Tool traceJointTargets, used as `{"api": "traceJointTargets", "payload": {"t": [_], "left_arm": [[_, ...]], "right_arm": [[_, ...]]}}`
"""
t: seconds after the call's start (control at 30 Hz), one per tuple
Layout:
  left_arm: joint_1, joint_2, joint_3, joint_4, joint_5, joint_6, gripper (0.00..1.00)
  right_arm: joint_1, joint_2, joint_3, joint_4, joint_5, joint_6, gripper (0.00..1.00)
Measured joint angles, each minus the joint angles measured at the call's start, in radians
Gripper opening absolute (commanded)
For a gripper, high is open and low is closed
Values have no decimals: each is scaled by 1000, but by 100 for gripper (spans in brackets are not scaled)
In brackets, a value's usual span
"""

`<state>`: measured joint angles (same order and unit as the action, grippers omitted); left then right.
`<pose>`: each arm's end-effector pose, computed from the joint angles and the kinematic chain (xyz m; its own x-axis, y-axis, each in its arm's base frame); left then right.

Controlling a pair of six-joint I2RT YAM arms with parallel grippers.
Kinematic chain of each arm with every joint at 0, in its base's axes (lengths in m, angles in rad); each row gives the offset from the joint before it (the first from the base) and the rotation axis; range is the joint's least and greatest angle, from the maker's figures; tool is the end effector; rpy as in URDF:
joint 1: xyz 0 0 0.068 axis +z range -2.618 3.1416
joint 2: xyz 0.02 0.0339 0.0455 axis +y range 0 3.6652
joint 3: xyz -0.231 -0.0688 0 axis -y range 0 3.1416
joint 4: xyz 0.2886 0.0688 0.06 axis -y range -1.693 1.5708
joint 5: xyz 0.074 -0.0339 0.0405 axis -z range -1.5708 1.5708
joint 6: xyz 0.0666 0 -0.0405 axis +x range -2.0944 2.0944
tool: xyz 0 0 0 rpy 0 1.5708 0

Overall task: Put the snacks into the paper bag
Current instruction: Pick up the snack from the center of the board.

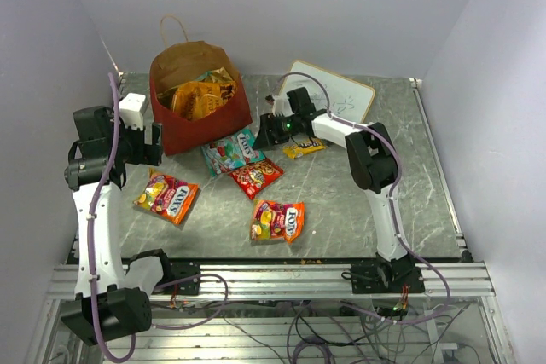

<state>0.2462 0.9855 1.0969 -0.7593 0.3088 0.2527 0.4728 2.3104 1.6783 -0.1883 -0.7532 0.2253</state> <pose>0.2785 0.0491 0.3148 -0.5660 0.1034 -0.8179 0.1491 0.9886 0.0218 0.4490 0.2808 0.0724 -0.8017 -0.2270 -0.5529 -0.5831 0.5004 0.6400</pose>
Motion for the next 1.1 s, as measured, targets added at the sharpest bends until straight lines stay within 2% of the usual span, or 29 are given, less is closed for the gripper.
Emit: {"api": "traceJointTargets", "payload": {"t": [0.2, 0.33, 0.47, 0.57, 0.67, 0.7, 0.87, 1.1], "left_arm": [[8, 0, 0, 0, 18, 0, 98], [12, 0, 0, 0, 31, 0, 98], [15, 0, 0, 0, 51, 0, 98], [16, -1, 0, 0, 63, 0, 98], [17, -1, 3, 0, 64, 0, 98], [17, -2, 4, 0, 66, 0, 98], [18, -2, 11, -1, 96, 0, 96], [19, -6, 42, -1, 204, -7, 91]], "right_arm": [[19, 39, 25, 35, -43, 49, 61], [50, 56, 28, 65, -66, 75, 53], [73, 88, 42, 96, -98, 103, 37], [74, 105, 50, 106, -122, 108, 22], [72, 106, 47, 99, -129, 100, 3], [70, 106, 45, 98, -135, 96, 0], [61, 64, 1, 101, -150, 61, 0], [49, -135, -82, 22, -177, -111, 0]]}}
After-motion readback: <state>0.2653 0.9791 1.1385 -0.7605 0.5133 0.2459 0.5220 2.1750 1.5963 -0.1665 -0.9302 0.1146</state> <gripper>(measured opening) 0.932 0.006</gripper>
